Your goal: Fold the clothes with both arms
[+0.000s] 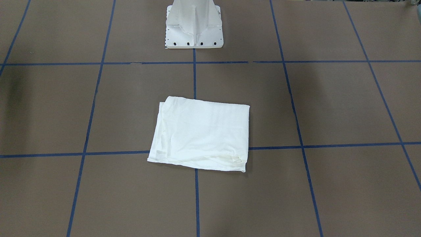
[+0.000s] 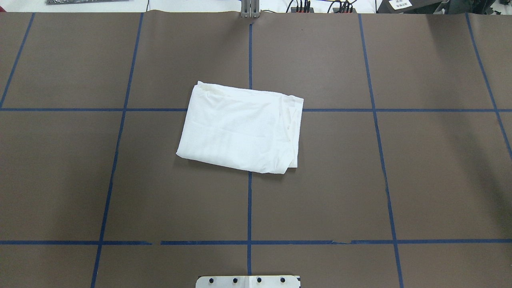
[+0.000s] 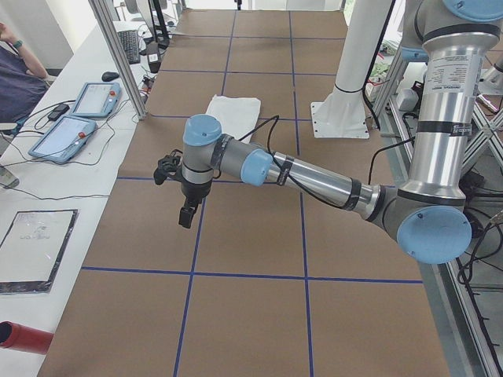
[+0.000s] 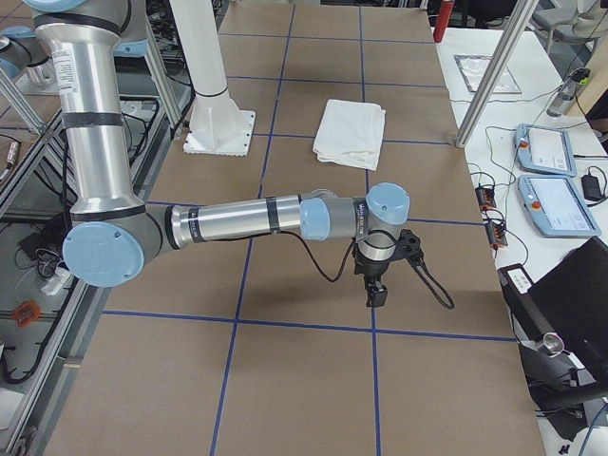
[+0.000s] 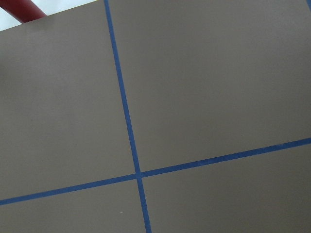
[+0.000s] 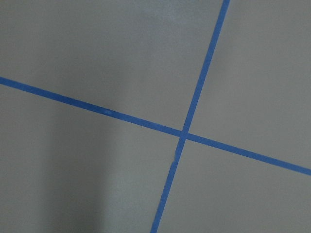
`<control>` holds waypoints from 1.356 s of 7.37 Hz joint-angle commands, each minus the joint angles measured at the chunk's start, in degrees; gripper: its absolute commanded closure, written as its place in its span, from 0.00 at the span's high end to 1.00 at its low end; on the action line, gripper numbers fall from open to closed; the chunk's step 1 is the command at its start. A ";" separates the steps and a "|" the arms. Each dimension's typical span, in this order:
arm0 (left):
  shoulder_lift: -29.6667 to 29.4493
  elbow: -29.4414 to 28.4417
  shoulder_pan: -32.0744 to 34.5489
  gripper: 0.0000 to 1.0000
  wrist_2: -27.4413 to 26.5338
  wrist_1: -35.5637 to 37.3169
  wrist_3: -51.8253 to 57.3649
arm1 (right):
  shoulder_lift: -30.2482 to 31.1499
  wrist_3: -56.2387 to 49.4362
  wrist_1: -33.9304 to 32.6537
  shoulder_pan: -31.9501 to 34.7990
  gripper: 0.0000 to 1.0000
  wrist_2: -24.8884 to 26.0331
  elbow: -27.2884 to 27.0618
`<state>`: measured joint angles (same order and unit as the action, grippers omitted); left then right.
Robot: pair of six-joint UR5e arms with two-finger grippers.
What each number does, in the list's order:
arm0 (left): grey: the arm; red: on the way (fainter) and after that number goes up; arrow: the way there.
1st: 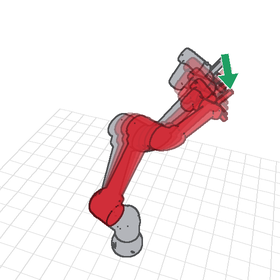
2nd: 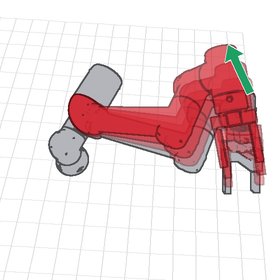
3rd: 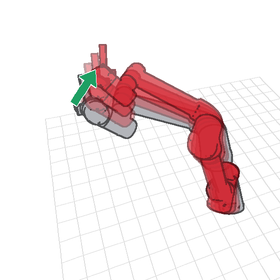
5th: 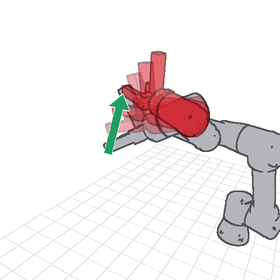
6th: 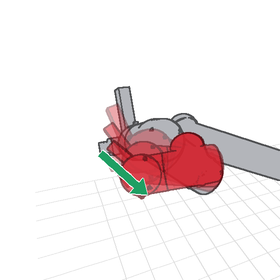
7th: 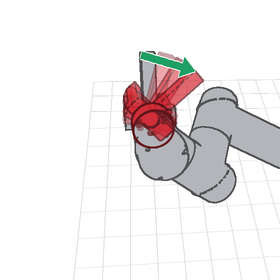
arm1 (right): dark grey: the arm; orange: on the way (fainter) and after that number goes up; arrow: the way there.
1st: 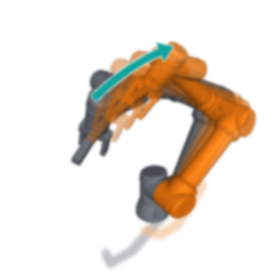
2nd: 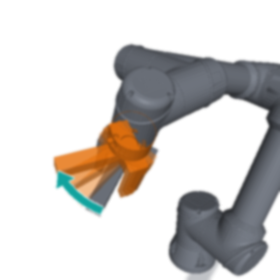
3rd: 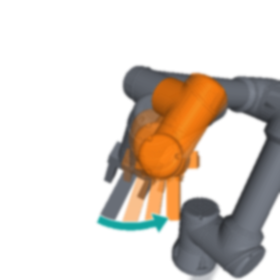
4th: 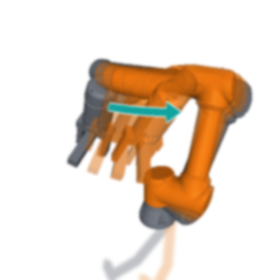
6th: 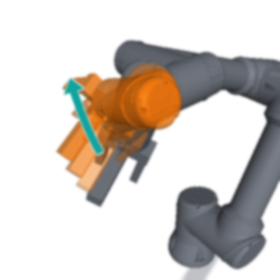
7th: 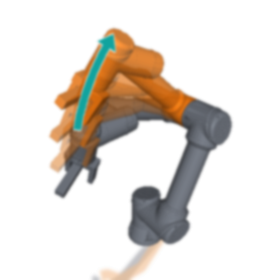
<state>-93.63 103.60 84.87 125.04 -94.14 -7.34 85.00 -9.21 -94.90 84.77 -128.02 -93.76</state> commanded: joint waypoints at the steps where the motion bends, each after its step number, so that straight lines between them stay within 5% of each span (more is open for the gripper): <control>1: 0.82 -2.35 0.29 0.99 -2.60 -1.31 0.04 | 1.83 0.77 -0.02 0.83 1.00 0.41 -0.19; 4: 4.05 -2.18 1.86 0.99 -2.43 0.09 0.40 | 4.29 9.52 -0.11 1.36 1.00 -4.84 -0.10; 7: 4.42 -6.28 6.08 0.99 -1.65 3.96 13.47 | 4.82 10.71 -0.11 2.06 1.00 -7.41 -0.10; 10: 6.96 -9.74 6.36 0.99 6.08 1.52 13.58 | 4.91 10.71 -0.02 3.11 1.00 -7.59 -0.98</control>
<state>-87.88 94.54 91.10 128.71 -91.34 5.98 90.06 1.45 -94.96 87.40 -135.55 -94.24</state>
